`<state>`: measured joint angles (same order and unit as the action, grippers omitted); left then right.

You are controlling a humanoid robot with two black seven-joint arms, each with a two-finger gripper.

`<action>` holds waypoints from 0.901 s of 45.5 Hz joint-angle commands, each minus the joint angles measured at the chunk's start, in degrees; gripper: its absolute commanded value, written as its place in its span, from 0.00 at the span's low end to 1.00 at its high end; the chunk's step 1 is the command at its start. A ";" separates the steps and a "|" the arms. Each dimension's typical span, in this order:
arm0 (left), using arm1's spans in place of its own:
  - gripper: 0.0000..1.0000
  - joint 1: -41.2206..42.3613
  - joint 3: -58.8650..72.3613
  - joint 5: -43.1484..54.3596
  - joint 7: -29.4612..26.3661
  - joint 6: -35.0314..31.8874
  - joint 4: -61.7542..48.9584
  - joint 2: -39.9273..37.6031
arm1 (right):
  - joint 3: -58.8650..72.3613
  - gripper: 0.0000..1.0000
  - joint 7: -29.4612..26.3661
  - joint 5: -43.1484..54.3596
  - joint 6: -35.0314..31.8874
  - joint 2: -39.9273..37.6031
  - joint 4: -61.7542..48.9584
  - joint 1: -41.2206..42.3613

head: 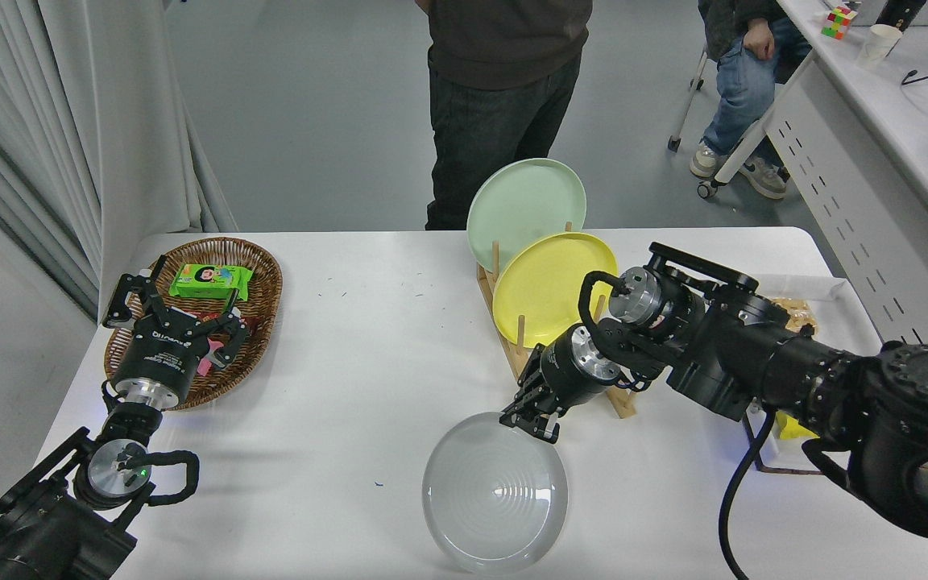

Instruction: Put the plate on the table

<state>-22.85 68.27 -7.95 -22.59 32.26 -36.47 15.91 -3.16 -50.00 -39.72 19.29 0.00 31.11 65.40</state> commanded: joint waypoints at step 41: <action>0.98 0.00 0.02 0.04 0.00 0.00 0.00 0.00 | -0.35 0.00 0.00 0.08 -1.01 0.00 -0.17 -0.09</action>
<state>-22.85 68.29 -7.95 -22.59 32.26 -36.47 15.91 -3.26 -50.00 -39.72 18.58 0.00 31.41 65.22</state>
